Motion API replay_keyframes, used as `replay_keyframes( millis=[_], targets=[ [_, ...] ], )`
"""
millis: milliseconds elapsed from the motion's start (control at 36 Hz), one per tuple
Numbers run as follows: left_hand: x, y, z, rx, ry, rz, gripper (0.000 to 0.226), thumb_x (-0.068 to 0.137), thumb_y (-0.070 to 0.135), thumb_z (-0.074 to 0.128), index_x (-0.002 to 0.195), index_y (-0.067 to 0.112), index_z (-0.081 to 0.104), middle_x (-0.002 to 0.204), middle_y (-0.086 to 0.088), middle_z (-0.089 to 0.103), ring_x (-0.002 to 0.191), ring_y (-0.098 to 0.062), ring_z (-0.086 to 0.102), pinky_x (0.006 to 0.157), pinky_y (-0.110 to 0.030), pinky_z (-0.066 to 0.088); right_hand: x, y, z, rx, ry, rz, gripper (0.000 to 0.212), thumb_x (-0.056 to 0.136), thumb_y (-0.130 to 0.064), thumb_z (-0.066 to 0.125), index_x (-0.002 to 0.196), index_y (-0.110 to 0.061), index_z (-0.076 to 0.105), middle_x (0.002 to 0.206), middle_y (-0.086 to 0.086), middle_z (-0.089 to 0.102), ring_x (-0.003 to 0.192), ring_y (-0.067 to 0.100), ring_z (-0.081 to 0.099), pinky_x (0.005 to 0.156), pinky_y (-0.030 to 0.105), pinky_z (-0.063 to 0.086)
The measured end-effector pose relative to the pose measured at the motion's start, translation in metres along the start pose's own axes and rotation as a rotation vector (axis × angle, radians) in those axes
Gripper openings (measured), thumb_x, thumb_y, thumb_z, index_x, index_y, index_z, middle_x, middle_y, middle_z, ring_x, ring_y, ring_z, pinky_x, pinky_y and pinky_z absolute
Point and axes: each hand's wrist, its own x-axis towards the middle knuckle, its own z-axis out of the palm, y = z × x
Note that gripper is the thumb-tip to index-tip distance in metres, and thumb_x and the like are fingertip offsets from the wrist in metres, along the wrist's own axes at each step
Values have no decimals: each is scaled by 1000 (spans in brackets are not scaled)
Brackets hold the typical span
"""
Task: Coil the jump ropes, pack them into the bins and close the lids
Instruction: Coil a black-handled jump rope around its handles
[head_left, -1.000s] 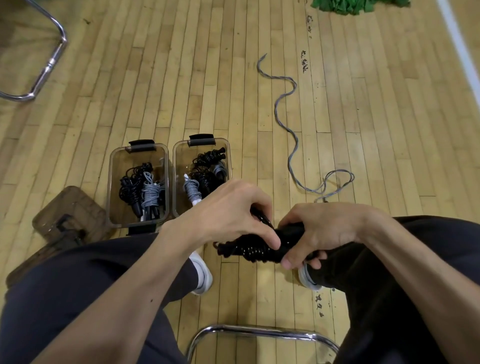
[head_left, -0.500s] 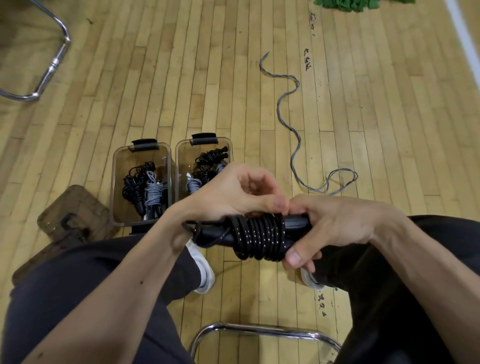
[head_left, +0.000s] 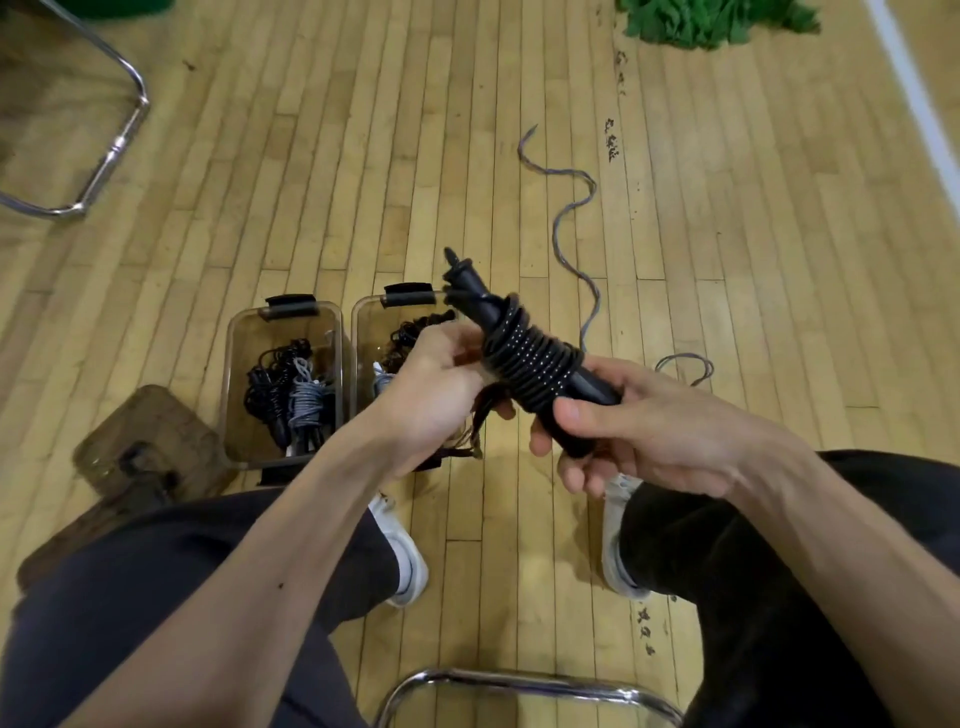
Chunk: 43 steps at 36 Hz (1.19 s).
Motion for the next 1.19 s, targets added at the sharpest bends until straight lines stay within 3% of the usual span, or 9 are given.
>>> replay_keyframes(
  millis=[139,389,556,722,833,889,1000,1083,1194],
  targets=[
    [2,-2,4,62,-37,-63,21,101,2,50,99,10,69,87,3,71,75,-6,63,62,-23,47,2,-3,3,-49,139,28,48,78,-19,70,120,-1,53,77,10,66,58,17,60,49,20,52],
    [-1,0,12,52,-137,-231,25,107,18,43,113,12,67,97,-9,75,84,-29,75,72,-32,58,5,0,-4,-17,289,-22,54,84,-25,67,127,2,47,76,10,64,57,16,58,49,20,50],
    [-3,-1,10,153,-259,-250,13,100,23,59,102,15,69,80,-6,72,75,-18,70,78,-35,56,10,2,-8,-27,399,-12,37,94,-24,64,115,4,52,73,7,64,57,12,58,50,19,49],
    [-6,-6,5,348,-301,-238,17,97,30,64,109,19,67,68,4,65,64,-11,65,81,-36,56,14,10,-7,-186,457,-19,23,95,-23,66,100,-2,58,74,10,64,54,13,56,47,19,47],
    [-8,-5,4,435,-247,-238,22,97,34,63,114,20,65,65,3,64,55,-8,61,57,-20,49,20,13,-17,-327,612,-64,28,95,-25,68,104,-4,54,77,12,66,53,15,58,48,23,48],
    [-9,-2,4,468,-221,-204,23,98,37,61,110,20,68,71,-2,69,60,-9,66,54,-15,46,20,13,-23,-403,676,-60,34,95,-26,69,110,-1,52,77,13,67,53,15,60,48,24,49],
    [-10,6,2,542,-169,-63,19,100,34,58,84,31,68,54,18,58,47,5,52,52,-12,37,13,13,-25,-494,549,53,27,95,-24,68,104,-5,51,76,11,67,55,15,60,51,24,52],
    [-9,5,-3,616,-115,20,30,100,38,56,71,38,61,53,10,53,45,-1,44,55,-31,43,10,13,-19,-505,393,173,26,96,-23,66,104,-3,50,74,9,66,55,13,59,52,22,52],
    [-10,3,-2,676,-121,56,23,101,37,55,87,29,72,54,16,56,50,-3,47,54,-26,37,10,11,-13,-538,220,282,32,94,-25,67,105,0,50,78,11,65,58,16,59,54,24,53]
  ],
)
